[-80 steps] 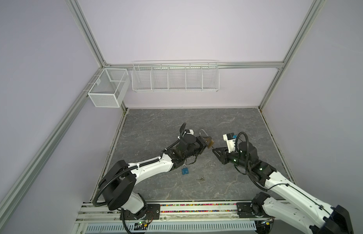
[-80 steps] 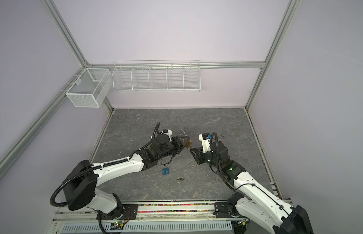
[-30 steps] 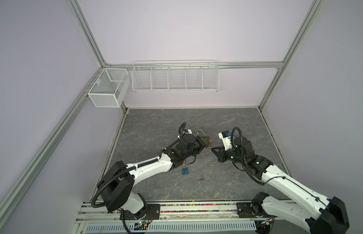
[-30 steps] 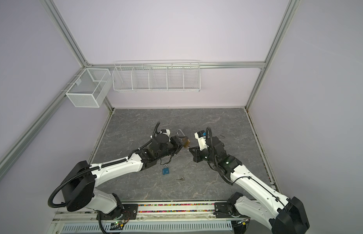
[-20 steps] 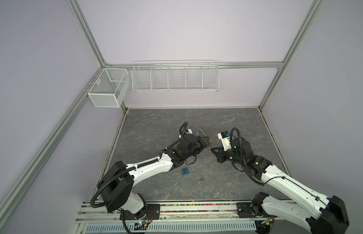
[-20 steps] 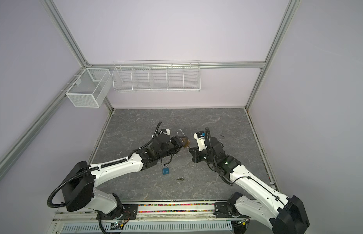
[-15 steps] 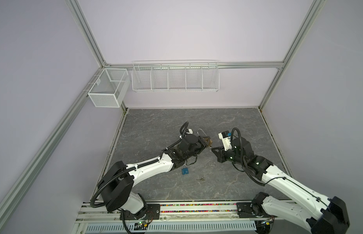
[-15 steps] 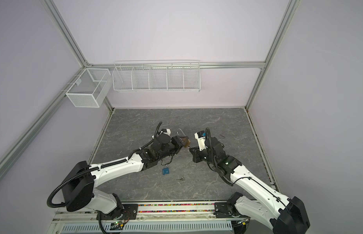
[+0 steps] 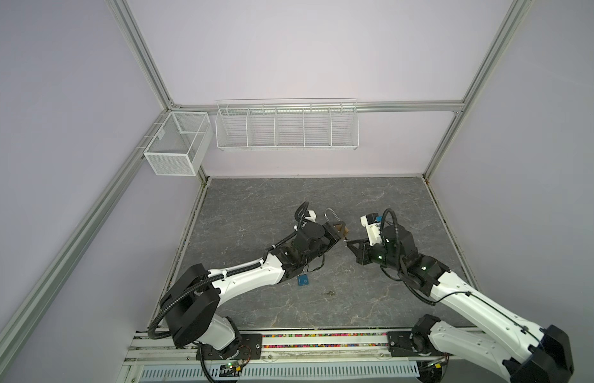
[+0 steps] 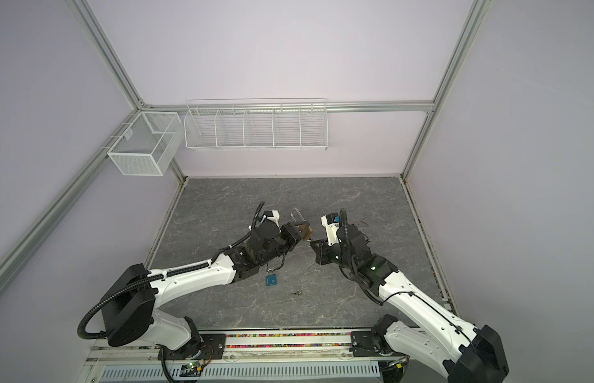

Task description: Unlock with the key

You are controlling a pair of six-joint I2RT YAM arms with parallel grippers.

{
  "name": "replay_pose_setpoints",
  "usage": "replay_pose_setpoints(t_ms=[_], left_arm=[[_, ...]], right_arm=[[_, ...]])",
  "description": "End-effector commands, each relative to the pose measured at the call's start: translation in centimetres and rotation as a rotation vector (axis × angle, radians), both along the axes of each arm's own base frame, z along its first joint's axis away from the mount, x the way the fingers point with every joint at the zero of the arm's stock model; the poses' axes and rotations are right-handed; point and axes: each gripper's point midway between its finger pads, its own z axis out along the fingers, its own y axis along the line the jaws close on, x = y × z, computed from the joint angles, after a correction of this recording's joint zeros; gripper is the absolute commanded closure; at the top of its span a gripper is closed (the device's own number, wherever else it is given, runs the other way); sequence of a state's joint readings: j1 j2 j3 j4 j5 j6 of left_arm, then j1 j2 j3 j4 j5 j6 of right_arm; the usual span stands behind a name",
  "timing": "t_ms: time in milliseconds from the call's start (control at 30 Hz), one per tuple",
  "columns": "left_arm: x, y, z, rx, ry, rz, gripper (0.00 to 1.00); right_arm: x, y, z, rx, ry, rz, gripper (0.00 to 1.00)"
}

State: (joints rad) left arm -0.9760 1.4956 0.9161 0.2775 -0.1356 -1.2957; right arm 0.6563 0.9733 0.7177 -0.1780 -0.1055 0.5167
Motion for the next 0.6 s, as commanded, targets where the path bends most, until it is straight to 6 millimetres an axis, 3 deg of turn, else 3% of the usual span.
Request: replay_pose_setpoints(t_ms=[0, 567], left_arm=[[1.0, 1.0, 3.1, -0.02, -0.105, 0.064, 1.0], [2.0, 2.3, 3.5, 0.044, -0.161, 0.122, 1.0]], right_arm=[[-0.2, -0.6, 1.1, 0.03, -0.023, -0.031, 0.94], [-1.4, -1.5, 0.9, 0.006, -0.004, -0.025, 0.94]])
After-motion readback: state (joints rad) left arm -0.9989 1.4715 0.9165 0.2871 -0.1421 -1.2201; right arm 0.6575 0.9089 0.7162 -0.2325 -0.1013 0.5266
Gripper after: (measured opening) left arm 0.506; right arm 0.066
